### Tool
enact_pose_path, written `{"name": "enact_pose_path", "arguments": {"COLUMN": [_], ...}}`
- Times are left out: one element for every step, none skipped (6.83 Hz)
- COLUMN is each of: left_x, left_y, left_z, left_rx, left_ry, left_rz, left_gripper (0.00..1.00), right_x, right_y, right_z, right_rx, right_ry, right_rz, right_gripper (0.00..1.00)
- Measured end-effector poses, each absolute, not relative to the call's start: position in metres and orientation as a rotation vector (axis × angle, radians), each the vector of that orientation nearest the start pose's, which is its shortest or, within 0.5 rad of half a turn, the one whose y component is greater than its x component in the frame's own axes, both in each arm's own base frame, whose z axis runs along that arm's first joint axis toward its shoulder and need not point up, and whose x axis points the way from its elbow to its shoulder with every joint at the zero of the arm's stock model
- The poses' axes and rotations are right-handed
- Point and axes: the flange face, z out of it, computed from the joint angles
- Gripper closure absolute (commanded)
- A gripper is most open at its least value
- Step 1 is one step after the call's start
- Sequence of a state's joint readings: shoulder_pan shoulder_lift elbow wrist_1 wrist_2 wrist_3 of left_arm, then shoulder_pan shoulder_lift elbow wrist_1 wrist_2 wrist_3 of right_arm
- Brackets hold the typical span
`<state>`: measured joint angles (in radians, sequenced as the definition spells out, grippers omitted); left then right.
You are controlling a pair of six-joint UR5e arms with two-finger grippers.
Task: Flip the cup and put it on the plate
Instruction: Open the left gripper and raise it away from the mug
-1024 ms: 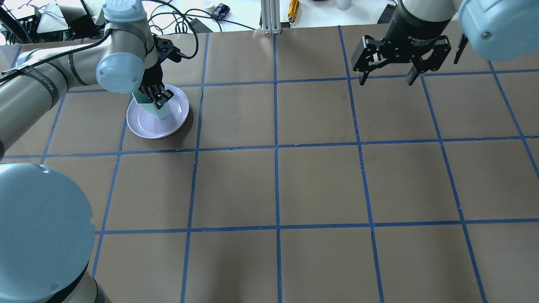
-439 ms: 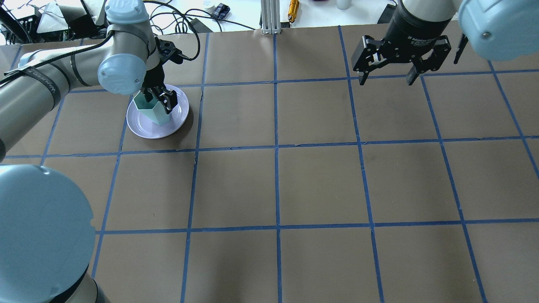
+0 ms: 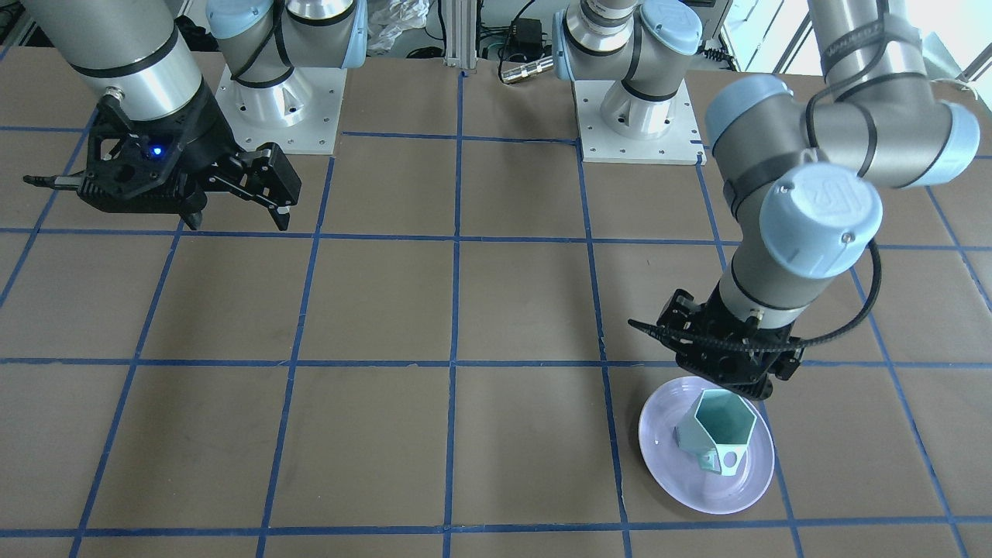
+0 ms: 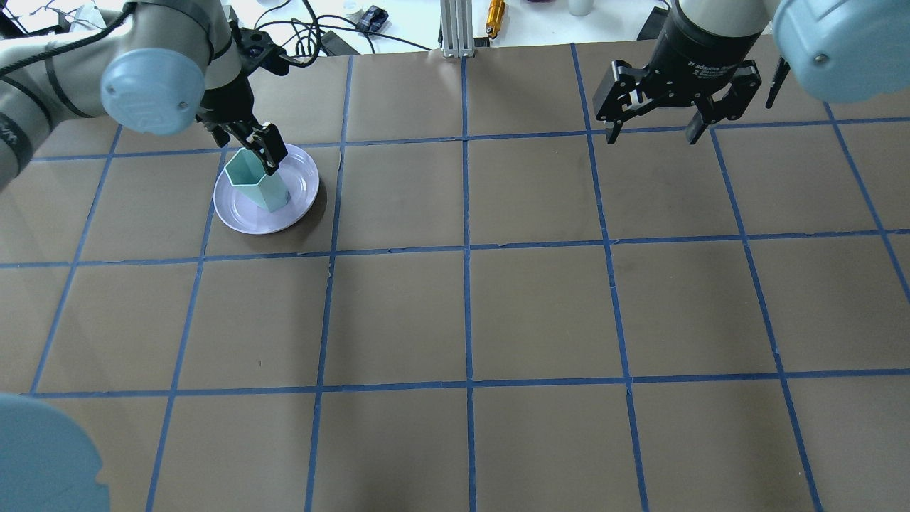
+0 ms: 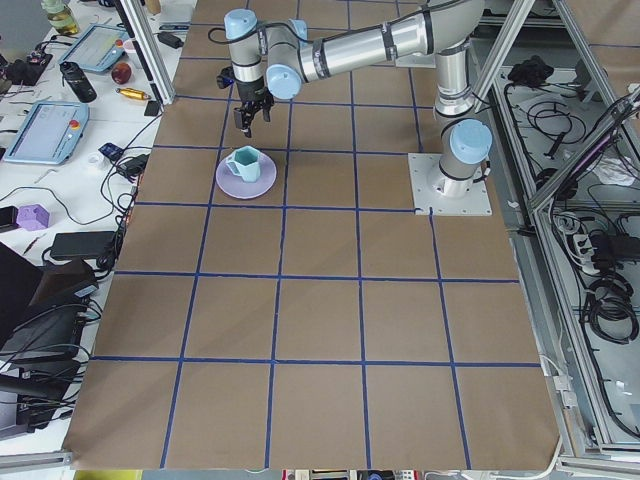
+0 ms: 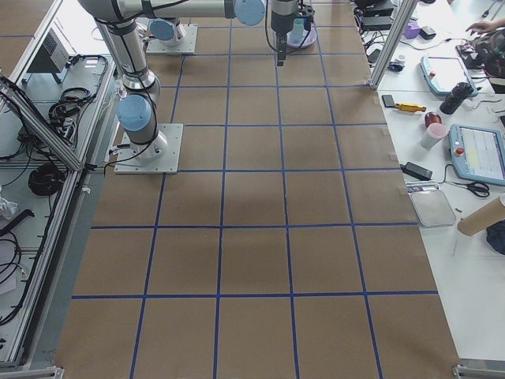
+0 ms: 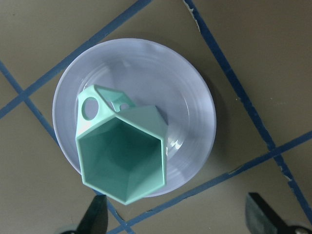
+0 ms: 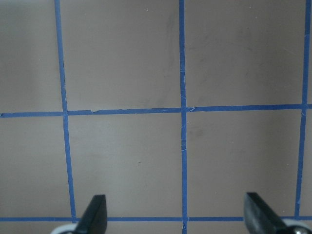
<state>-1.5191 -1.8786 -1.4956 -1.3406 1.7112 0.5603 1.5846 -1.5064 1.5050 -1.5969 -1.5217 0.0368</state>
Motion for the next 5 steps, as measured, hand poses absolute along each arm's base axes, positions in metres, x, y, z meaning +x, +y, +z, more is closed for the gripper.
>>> {"name": "enact_pose_path", "arguments": {"left_x": [-0.097, -0.107, -0.113, -0.117, -0.118], "left_y": [-0.597, -0.577, -0.556, -0.534, -0.513], "left_z": [0.41, 0.439, 0.466, 0.493, 0.513], "left_rx": [0.66, 0.531, 0.37, 0.223, 0.115], "left_ry": [2.941, 2.983, 3.033, 3.068, 3.086], "left_rz": [0.028, 0.006, -0.012, -0.011, 0.01], "left_gripper": [0.0, 0.0, 0.0, 0.0, 0.0], "right_x": [0.145, 0.145, 0.145, 0.145, 0.145], "right_y": [-0.52, -0.52, -0.52, -0.52, -0.52], "right_z": [0.491, 0.491, 0.491, 0.491, 0.491], "right_rx": [0.035, 0.035, 0.035, 0.035, 0.035], "right_ry": [3.091, 3.091, 3.091, 3.091, 3.091], "right_rz": [-0.041, -0.041, -0.041, -0.041, -0.041], "right_gripper": [0.0, 0.0, 0.0, 0.0, 0.0]}}
